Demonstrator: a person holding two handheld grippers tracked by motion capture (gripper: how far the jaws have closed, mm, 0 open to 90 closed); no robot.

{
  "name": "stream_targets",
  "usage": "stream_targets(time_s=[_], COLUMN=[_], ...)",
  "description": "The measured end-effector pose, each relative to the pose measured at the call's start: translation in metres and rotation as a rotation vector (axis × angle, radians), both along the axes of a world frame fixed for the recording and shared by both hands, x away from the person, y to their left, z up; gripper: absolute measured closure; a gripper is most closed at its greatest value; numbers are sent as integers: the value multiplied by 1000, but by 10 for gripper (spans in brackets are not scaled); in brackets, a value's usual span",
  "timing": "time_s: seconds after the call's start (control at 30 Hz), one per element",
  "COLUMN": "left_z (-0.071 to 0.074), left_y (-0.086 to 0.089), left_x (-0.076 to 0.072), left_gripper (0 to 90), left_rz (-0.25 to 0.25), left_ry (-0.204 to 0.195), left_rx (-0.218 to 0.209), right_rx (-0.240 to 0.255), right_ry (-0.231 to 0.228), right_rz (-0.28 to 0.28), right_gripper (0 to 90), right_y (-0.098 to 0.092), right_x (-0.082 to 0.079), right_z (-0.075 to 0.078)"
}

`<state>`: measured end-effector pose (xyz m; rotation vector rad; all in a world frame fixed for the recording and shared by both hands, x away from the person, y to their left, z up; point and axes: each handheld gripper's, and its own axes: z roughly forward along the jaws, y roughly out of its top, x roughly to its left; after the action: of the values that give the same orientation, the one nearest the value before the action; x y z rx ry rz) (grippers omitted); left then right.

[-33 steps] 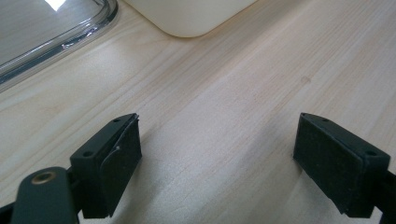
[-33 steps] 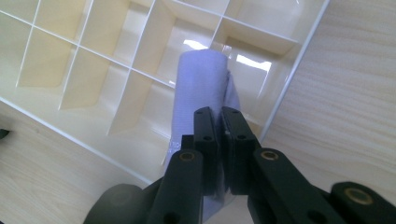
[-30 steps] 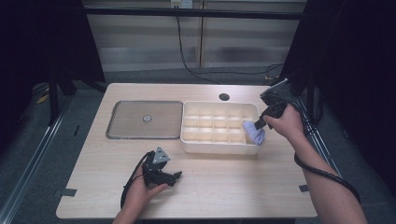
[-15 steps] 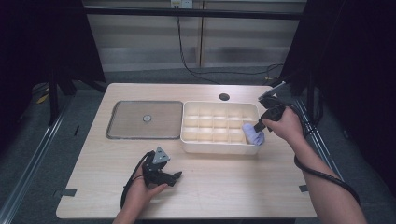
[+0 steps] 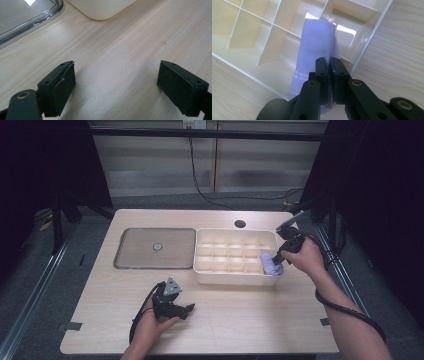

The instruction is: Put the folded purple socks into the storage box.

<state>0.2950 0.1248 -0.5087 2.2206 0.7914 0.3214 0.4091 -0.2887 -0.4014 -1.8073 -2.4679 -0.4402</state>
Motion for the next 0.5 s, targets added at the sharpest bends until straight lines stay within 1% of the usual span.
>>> stream_targets(time_s=[0.17, 0.33, 0.5], left_z=[0, 0, 0], left_y=[0, 0, 0], left_x=[0, 0, 0], left_gripper=[144, 145, 145], left_rz=[0, 0, 0], left_ry=[0, 0, 0], left_rx=[0, 0, 1], right_rx=[2, 0, -4], right_ry=[13, 7, 14], right_rz=[-3, 8, 9], right_gripper=[854, 849, 838], right_y=[-1, -1, 0], right_x=[-1, -2, -3], right_z=[-3, -5, -8])
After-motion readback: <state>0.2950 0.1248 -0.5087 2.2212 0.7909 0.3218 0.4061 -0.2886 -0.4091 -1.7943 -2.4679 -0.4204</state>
